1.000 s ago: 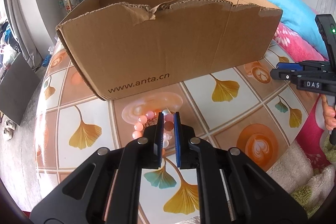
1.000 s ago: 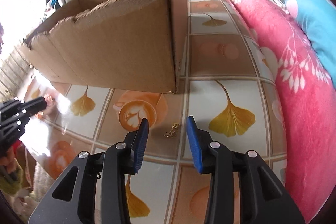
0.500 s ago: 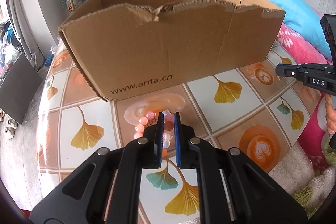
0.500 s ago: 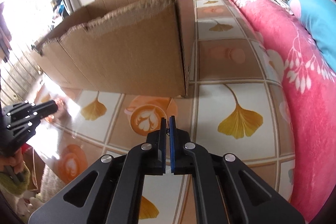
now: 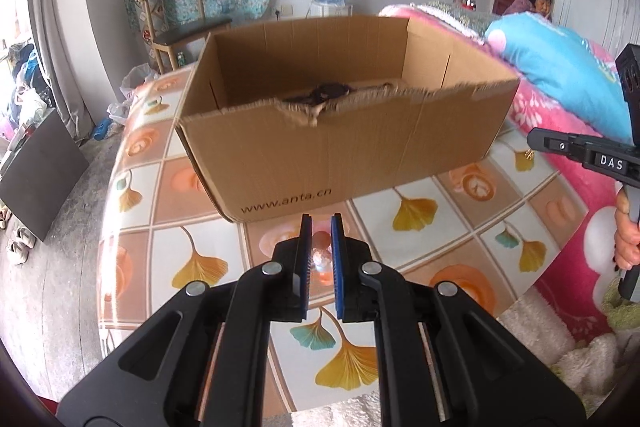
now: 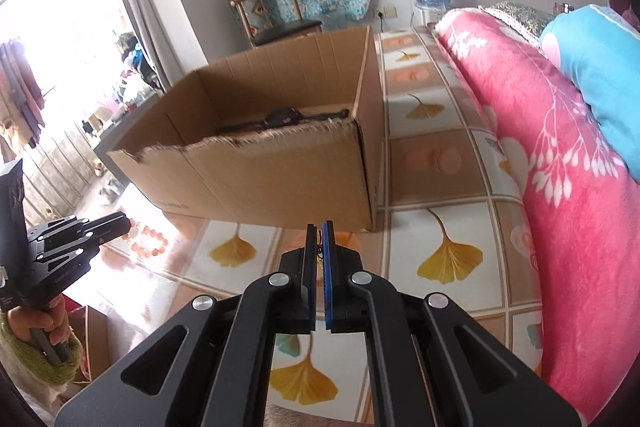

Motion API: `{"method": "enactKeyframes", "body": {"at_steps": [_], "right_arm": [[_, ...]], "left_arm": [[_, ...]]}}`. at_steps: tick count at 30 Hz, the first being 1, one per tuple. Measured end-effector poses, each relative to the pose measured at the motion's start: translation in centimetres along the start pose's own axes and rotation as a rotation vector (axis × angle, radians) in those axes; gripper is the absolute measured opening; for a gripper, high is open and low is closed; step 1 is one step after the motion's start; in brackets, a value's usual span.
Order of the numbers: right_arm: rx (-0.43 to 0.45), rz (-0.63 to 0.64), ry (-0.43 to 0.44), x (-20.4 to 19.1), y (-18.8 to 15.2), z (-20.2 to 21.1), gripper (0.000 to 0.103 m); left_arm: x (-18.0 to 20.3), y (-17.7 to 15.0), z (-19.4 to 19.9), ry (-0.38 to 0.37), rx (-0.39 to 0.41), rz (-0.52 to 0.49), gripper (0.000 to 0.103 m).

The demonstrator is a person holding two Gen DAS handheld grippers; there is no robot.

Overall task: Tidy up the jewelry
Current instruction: 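Lift the pink bead bracelet with the left tool toward the box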

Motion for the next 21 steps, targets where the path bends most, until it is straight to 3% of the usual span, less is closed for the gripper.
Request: {"method": "enactKeyframes", "body": {"at_steps": [12,21], "right_arm": [[0.088,0.002,0.054,-1.4,2.6,3.4,0.003],[0.183,0.021,0.129,-2.8,7.0,6.7,0.003]], "left_arm": [[1.7,3.9,4.3,-0.048,0.103,0.008,0.008],[3.9,8.8,8.4,-0.119,0.200,-0.013,0.008]]}}
Point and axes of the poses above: each gripper's, at about its wrist camera, not at the fingertips, and z roughly against the way its jaws point, x to its right, y to its top, the point moved 9 cm from there along -z, roughly the way its jaws point, and after that the axes turned 6 degrees about -y, right-handed, at the moved point
